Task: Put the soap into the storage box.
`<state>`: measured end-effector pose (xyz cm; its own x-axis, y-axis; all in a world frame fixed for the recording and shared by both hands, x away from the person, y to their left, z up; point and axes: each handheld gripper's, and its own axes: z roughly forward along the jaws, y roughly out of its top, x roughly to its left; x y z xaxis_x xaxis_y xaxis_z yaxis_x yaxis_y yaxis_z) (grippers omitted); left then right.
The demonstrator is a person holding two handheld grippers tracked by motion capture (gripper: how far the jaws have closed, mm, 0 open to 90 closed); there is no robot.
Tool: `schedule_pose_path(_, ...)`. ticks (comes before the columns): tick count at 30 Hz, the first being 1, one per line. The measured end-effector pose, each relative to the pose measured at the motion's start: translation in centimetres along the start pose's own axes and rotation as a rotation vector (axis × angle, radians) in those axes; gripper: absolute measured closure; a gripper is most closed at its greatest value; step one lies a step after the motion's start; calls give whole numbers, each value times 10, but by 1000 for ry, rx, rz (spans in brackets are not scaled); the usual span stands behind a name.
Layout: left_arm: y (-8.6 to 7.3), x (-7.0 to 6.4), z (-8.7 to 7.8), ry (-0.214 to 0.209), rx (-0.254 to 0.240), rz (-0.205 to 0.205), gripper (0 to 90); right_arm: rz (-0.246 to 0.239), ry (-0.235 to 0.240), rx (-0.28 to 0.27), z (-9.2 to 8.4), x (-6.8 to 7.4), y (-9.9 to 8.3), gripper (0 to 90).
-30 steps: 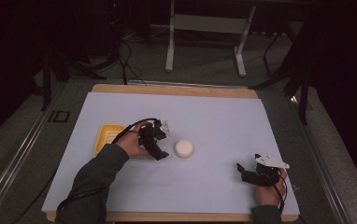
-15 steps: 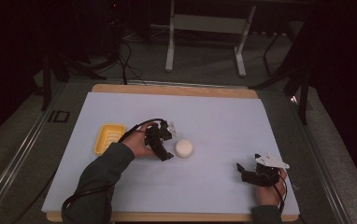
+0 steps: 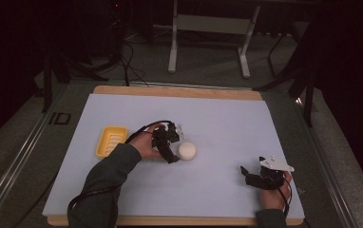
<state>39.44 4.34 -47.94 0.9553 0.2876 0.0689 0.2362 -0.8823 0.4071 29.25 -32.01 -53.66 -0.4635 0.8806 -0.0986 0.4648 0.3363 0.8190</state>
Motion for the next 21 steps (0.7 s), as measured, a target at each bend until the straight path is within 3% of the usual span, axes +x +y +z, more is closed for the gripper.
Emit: schedule_pose_path(21, 21, 2, 18, -29, 23, 2, 143, 0, 2, 0, 0, 0, 0, 149)
